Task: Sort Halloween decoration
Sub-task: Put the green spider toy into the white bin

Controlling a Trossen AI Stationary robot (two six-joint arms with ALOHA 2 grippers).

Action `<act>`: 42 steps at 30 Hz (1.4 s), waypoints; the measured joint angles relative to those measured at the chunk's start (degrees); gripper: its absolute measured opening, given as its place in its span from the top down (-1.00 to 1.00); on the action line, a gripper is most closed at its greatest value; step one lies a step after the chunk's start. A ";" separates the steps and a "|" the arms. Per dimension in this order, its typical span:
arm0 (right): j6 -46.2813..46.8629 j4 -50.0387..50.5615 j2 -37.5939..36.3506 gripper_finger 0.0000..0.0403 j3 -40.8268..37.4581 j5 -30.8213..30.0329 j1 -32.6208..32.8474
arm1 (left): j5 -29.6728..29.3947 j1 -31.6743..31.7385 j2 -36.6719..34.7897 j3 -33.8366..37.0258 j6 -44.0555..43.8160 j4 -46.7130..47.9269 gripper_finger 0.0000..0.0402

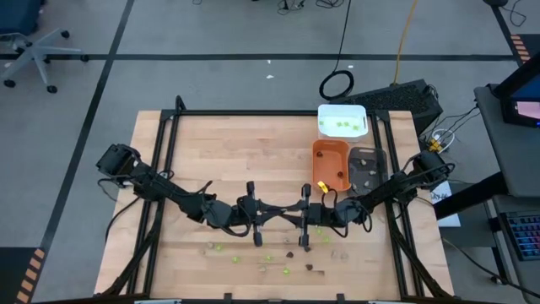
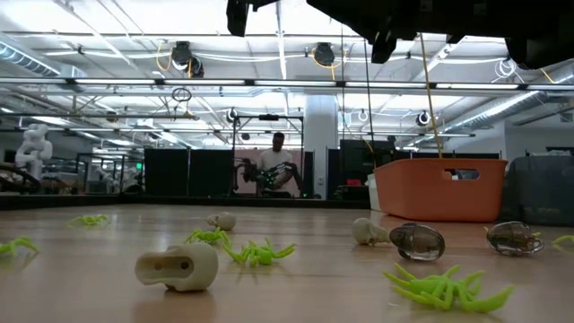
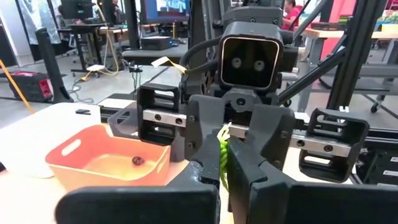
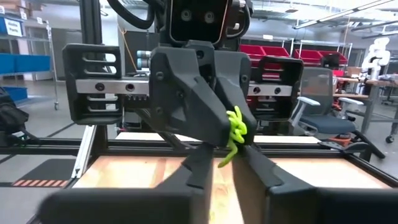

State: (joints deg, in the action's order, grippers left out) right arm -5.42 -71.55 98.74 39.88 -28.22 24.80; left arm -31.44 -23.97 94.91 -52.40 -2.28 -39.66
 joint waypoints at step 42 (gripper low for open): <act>-55.42 1.12 -0.02 1.00 0.00 -0.24 -0.43 | -16.07 -3.53 -14.97 0.00 -16.92 43.73 -0.29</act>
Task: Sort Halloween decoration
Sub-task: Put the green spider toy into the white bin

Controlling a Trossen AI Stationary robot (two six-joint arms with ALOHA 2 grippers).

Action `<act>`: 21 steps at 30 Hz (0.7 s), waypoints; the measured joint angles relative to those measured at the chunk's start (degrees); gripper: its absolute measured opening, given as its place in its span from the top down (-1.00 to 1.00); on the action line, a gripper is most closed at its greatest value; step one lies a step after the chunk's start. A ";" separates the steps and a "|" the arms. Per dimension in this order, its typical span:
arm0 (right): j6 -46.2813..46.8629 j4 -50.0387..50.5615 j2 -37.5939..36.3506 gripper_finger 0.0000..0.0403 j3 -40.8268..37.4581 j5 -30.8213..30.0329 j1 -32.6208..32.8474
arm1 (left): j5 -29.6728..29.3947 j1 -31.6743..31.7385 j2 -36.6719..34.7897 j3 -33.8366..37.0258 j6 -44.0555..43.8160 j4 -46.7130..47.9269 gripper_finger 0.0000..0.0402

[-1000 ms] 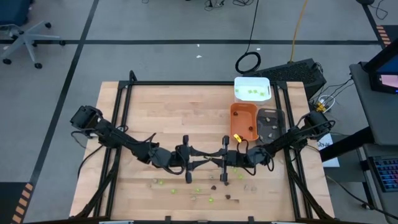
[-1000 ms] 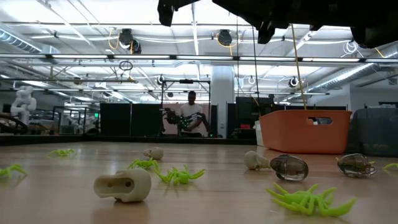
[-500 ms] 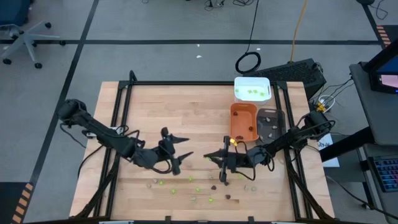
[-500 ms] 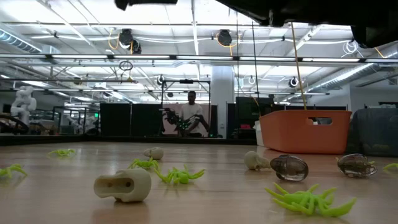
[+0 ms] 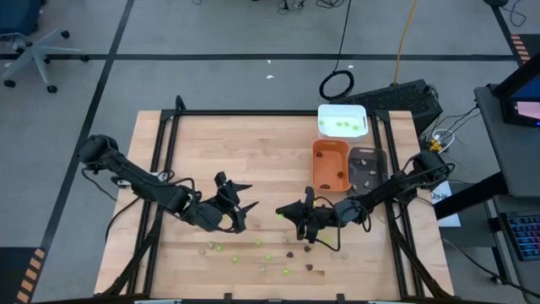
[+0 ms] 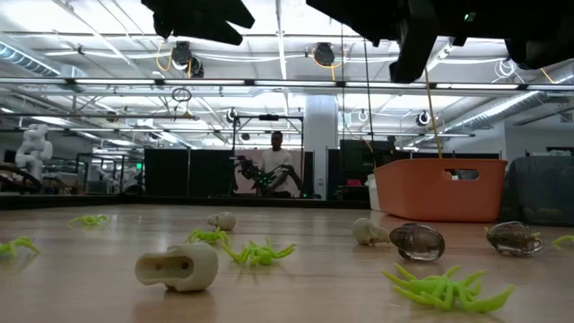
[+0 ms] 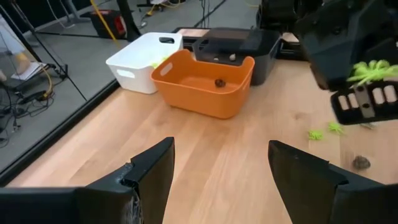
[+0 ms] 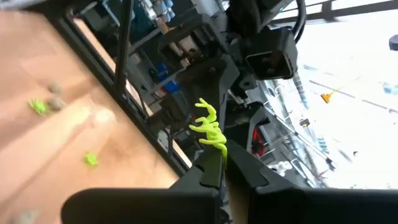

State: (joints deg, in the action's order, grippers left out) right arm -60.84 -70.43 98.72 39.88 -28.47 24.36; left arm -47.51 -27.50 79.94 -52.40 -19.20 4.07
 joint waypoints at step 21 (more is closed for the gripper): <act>36.57 0.59 0.00 1.00 0.00 0.04 -0.55 | 0.29 1.67 0.00 0.00 -0.39 -0.61 -0.29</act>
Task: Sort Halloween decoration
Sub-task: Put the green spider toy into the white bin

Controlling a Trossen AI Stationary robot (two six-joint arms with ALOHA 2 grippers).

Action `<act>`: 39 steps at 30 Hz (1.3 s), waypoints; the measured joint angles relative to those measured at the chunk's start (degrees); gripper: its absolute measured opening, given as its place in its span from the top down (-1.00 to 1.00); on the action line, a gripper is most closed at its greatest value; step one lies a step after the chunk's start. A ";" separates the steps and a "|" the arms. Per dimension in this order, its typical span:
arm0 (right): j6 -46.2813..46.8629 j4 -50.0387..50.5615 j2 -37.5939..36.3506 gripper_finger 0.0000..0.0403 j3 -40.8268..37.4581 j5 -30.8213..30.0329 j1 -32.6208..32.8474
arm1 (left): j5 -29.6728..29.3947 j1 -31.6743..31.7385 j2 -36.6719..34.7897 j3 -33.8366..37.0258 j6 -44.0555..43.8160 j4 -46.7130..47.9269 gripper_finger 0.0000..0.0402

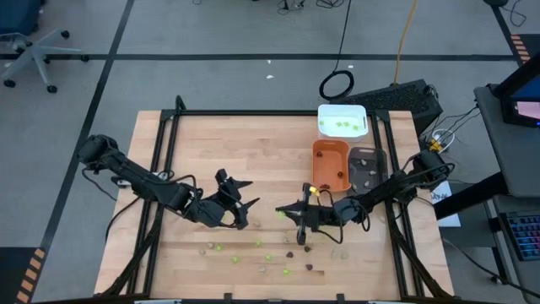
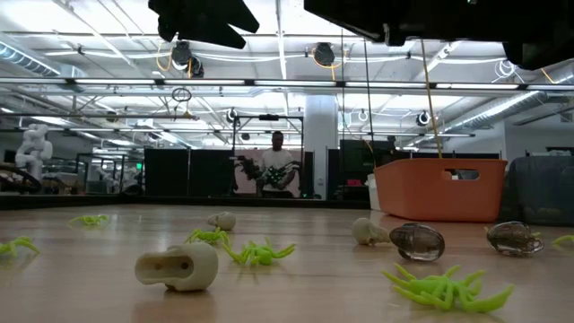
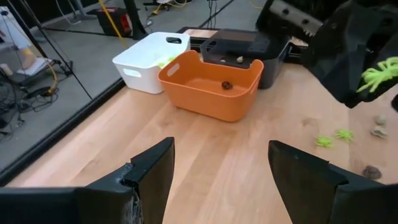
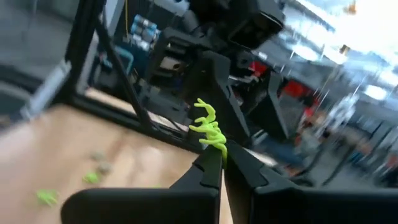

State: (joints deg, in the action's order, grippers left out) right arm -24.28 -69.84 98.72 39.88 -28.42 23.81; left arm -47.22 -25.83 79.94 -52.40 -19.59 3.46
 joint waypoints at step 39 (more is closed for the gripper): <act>36.91 15.69 -5.15 1.00 0.02 0.04 -5.37 | 0.50 -0.06 0.03 0.00 -2.07 2.45 -0.29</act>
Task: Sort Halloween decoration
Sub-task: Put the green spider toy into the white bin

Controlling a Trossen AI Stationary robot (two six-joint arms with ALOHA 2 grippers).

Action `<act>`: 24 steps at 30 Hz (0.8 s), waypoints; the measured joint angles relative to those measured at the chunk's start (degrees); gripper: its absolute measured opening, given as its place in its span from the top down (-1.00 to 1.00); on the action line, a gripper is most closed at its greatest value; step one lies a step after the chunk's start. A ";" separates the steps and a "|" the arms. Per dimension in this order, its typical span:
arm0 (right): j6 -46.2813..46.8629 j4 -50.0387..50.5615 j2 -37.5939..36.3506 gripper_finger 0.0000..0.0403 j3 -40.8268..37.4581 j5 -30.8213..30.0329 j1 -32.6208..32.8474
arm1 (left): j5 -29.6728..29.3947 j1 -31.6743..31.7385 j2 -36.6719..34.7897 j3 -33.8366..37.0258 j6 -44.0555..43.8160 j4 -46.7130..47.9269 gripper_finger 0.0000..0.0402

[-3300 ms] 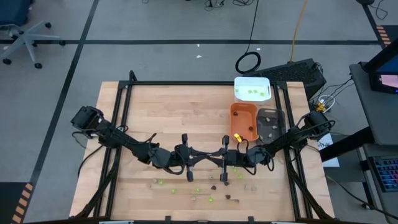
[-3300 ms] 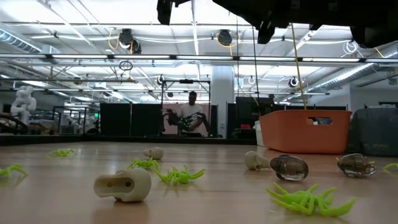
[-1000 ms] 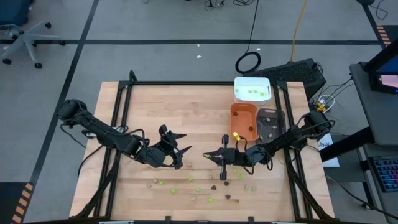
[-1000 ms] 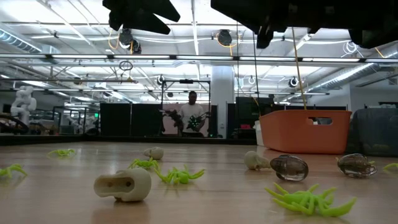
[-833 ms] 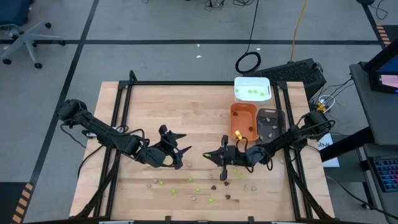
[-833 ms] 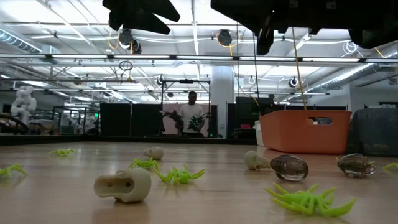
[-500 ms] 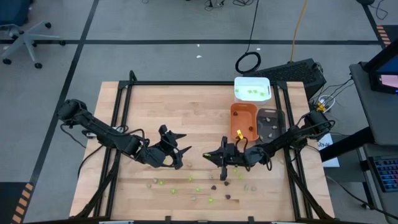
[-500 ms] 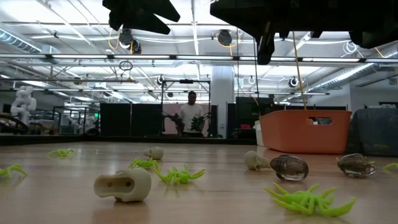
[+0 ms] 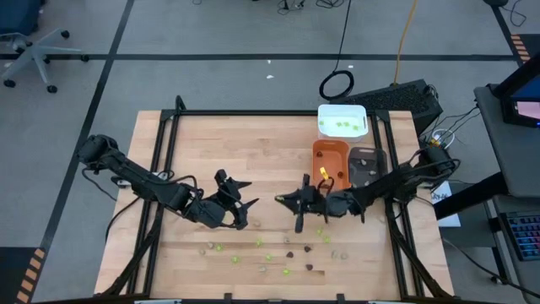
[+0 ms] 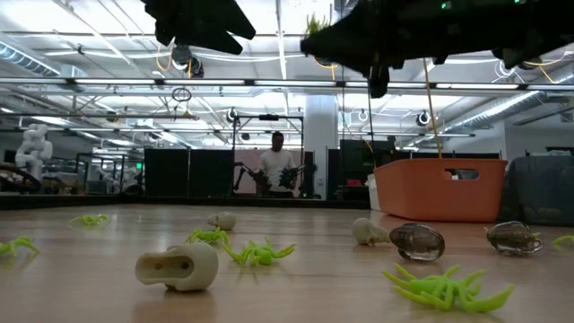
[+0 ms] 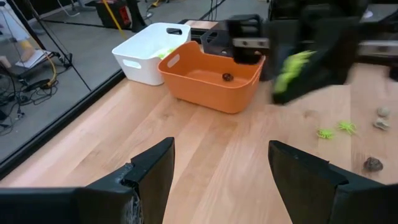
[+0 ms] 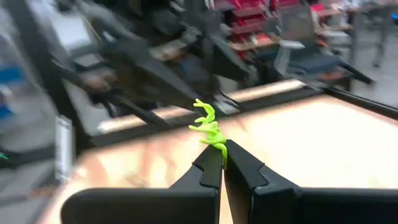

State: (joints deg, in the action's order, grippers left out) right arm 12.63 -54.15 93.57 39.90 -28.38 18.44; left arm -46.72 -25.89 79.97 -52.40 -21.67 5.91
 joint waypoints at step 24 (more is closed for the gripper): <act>-12.47 62.29 -28.55 1.00 0.00 0.13 -48.49 | -0.38 2.25 4.32 -0.04 -0.53 -1.58 -0.29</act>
State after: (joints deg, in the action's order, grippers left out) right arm 0.17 8.14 65.02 39.90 -28.25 -30.05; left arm -47.10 -23.64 84.29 -52.45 -22.20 4.33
